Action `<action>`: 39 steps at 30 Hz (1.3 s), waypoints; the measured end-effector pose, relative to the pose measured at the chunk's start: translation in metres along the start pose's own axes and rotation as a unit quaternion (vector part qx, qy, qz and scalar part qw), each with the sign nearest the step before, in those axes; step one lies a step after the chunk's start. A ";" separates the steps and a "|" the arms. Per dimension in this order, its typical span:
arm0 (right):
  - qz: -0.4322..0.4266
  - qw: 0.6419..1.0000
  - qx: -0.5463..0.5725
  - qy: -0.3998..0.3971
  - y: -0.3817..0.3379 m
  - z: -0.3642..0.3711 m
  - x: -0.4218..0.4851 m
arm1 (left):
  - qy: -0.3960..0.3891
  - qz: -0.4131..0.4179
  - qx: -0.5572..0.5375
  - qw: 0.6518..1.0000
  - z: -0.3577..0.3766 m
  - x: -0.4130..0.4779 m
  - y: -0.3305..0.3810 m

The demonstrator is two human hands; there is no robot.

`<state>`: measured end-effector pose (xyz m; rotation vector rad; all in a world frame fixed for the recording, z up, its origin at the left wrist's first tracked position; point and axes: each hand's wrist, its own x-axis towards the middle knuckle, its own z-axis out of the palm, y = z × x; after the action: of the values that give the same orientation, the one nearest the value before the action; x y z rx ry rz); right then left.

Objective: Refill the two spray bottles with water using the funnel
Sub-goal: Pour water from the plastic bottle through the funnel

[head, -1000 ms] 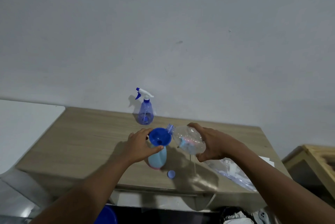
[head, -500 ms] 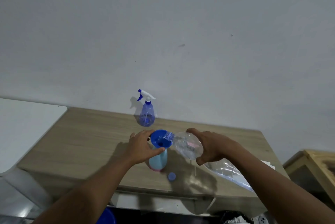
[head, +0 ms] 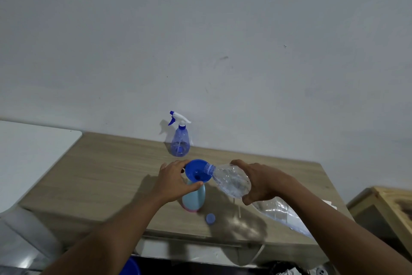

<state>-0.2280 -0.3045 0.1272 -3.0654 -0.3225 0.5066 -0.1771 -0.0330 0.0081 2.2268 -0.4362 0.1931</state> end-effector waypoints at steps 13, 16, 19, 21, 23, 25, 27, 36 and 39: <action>0.003 1.000 0.023 0.003 0.004 0.002 -0.007 | -0.003 0.002 0.006 1.000 0.002 0.002 -0.002; 0.001 0.999 0.038 0.003 0.006 0.004 -0.007 | -0.001 0.004 0.007 1.000 0.001 0.001 -0.001; -0.008 0.998 0.055 0.016 0.009 0.008 -0.008 | -0.003 0.004 0.010 1.000 0.001 0.001 -0.002; -0.010 0.995 0.088 0.041 0.014 0.011 -0.009 | -0.003 0.002 0.012 1.000 0.001 0.000 -0.002; -0.004 0.985 0.150 0.087 0.022 0.015 -0.010 | -0.005 0.000 0.014 1.000 0.000 -0.001 -0.001; 0.000 0.960 0.227 0.166 0.031 0.022 -0.010 | -0.007 -0.002 0.013 1.000 0.001 -0.002 -0.001; 0.015 0.921 0.294 0.257 0.041 0.032 -0.012 | -0.007 -0.002 0.011 1.000 0.001 -0.003 -0.003; 0.151 0.803 0.415 0.399 0.066 0.081 -0.023 | -0.024 -0.014 0.003 1.000 0.001 -0.004 -0.002; 0.162 0.781 0.448 0.403 0.067 0.091 -0.026 | -0.025 -0.014 0.006 1.000 0.001 -0.003 -0.002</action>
<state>-0.2682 -0.3767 0.0460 -2.0775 0.3803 -0.5431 -0.1794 -0.0317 0.0045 2.2516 -0.4329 0.1256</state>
